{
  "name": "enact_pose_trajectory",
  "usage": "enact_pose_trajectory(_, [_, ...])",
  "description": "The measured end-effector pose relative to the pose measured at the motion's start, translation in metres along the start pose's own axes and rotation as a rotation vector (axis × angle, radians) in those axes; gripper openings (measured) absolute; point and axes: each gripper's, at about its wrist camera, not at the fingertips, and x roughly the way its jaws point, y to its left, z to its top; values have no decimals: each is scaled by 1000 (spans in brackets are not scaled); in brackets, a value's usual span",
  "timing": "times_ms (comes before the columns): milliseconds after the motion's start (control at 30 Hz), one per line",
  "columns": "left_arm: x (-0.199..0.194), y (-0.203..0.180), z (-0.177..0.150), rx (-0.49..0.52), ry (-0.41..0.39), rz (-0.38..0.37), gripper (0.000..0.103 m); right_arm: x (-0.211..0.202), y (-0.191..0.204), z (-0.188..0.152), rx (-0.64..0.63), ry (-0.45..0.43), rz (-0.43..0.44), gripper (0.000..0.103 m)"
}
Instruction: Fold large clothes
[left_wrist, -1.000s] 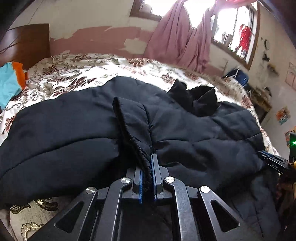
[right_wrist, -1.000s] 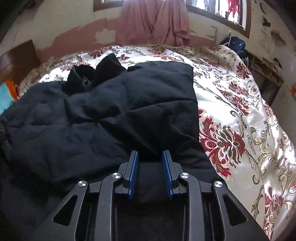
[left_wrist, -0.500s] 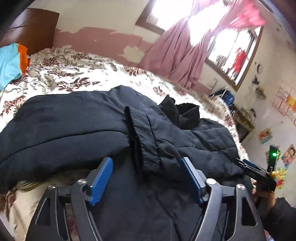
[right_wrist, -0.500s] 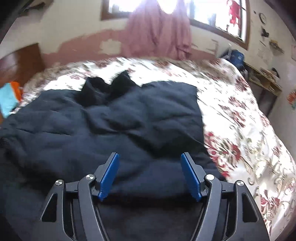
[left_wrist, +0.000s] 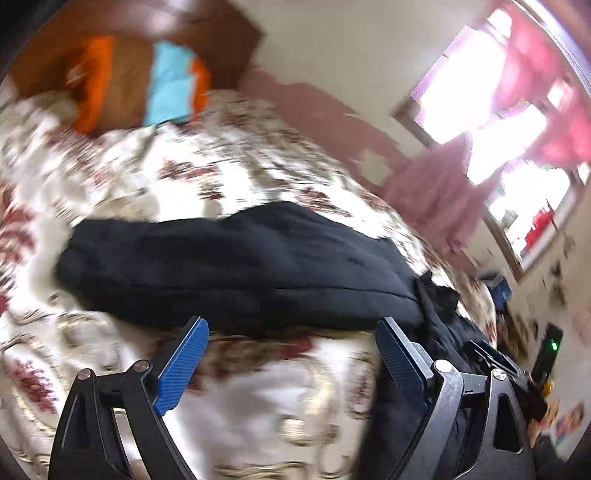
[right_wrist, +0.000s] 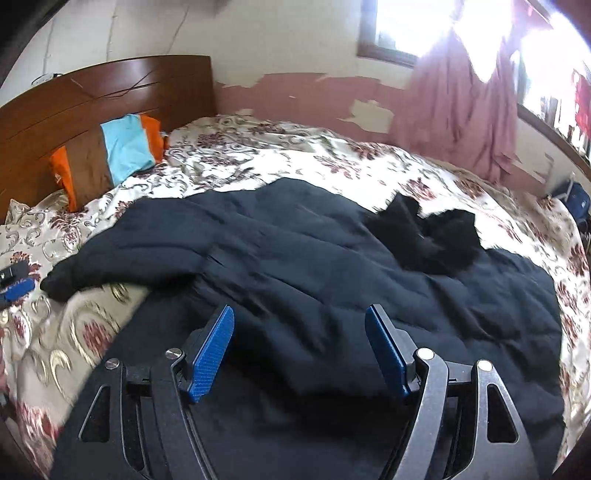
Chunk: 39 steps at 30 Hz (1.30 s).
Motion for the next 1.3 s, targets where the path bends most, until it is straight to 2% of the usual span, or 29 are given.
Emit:
enact_pose_trajectory(133, [14, 42, 8, -177, 48, -17, 92, 19, 25, 12, 20, 12, -14, 68])
enact_pose_trajectory(233, [30, 71, 8, -331, 108, -65, 91, 27, 40, 14, 26, 22, -12, 68])
enact_pose_trajectory(333, [44, 87, 3, -435, 147, -109, 92, 38, 52, 20, -5, 23, -35, 68])
enact_pose_trajectory(433, [61, 97, -1, -506, 179, -131, 92, 42, 54, 22, -8, 11, -79, 68])
enact_pose_trajectory(500, [72, 102, -3, -539, 190, -114, 91, 45, 50, 22, 23, 8, -108, 68])
enact_pose_trajectory(600, [81, 105, -1, -569, 171, -96, 91, 58, 44, 20, 53, 39, -95, 68])
enact_pose_trajectory(700, [84, 108, 4, -592, 136, -127, 89, 71, 45, 15, 39, 58, -87, 68])
enact_pose_trajectory(733, [83, 108, 6, -600, 124, -142, 85, 74, 45, 13, 43, 60, -83, 68])
enact_pose_trajectory(767, [83, 108, 8, -607, 110, -156, 73, 76, 44, 12, 49, 58, -78, 69])
enact_pose_trajectory(833, [86, 111, 12, -617, 94, -171, 57, 80, 42, 9, 66, 50, -70, 71])
enact_pose_trajectory(867, [87, 113, 14, -618, 88, -172, 44, 81, 41, 8, 75, 46, -66, 73])
enact_pose_trajectory(900, [88, 114, 15, -617, 84, -165, 38, 82, 40, 6, 83, 44, -58, 73])
enact_pose_trajectory(933, [88, 116, 16, -613, 79, -155, 25, 83, 38, 5, 88, 44, -50, 74])
enact_pose_trajectory(967, [88, 117, 17, -606, 75, -149, 18, 84, 38, 5, 91, 45, -44, 74])
enact_pose_trajectory(1067, [84, 118, 23, -584, 33, -153, 10, 80, 33, 7, 106, 38, -21, 74])
enact_pose_trajectory(1300, [47, 81, 55, -404, -137, -139, 8, 40, 17, 10, 149, -55, 79, 74])
